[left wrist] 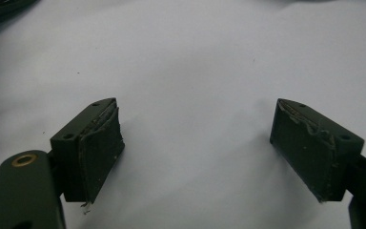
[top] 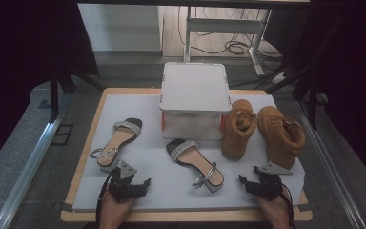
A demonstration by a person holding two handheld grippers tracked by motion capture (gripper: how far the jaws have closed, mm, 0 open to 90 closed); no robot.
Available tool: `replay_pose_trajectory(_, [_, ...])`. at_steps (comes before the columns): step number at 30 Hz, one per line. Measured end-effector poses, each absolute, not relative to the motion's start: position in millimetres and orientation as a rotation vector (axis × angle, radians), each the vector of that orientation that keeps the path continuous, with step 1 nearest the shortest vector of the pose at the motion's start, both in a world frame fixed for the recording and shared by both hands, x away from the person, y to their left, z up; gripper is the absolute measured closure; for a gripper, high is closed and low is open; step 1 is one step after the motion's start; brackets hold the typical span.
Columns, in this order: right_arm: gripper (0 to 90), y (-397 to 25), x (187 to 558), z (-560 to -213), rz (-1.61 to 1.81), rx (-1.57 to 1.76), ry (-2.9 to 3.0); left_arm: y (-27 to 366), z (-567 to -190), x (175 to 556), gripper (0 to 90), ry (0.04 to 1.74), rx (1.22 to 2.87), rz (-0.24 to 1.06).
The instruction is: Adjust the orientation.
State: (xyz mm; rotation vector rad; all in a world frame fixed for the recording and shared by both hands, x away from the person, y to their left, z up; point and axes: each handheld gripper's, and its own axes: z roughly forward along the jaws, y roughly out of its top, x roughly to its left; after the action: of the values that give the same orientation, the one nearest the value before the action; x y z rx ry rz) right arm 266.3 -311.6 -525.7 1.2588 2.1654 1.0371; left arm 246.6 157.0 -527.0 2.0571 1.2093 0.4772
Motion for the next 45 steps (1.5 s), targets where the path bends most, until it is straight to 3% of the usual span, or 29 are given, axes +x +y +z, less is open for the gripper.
replay_pose_trajectory(15, [26.7, -310.2, 267.9, -523.2, 1.014, 1.268, 2.191, 157.0, -527.1, 246.5, 17.3, 1.210, 2.056, 0.478])
replay_pose_trajectory(16, [28.2, -309.7, 267.9, -522.6, 1.007, 1.276, 2.189, 157.0, -527.1, 246.5, 17.3, 1.210, 2.055, 0.478])
replay_pose_trajectory(17, [37.3, -309.5, 266.7, -521.3, 1.001, 1.290, 2.174, 157.0, -527.1, 246.5, 17.4, 1.210, 2.055, 0.478])
replay_pose_trajectory(18, [37.3, -309.5, 266.7, -521.3, 1.001, 1.290, 2.174, 157.0, -527.1, 246.5, 17.4, 1.210, 2.055, 0.478])
replay_pose_trajectory(22, [58.6, -313.5, 264.7, -517.0, 1.075, 1.313, 2.188, 157.0, -527.2, 246.4, 17.4, 1.210, 2.054, 0.478])
replay_pose_trajectory(27, [72.3, -310.1, 261.0, -507.4, 1.124, 1.258, 2.193, 157.1, -527.2, 246.3, 17.4, 1.210, 2.054, 0.479])
replay_pose_trajectory(37, [89.7, -294.6, 259.1, -507.7, 1.157, 1.160, 2.254, 157.1, -527.2, 246.3, 17.4, 1.210, 2.053, 0.479])
replay_pose_trajectory(45, [90.0, -270.2, 267.9, -509.3, 1.159, 1.066, 2.325, 157.0, -527.2, 246.4, 17.4, 1.211, 2.053, 0.479])
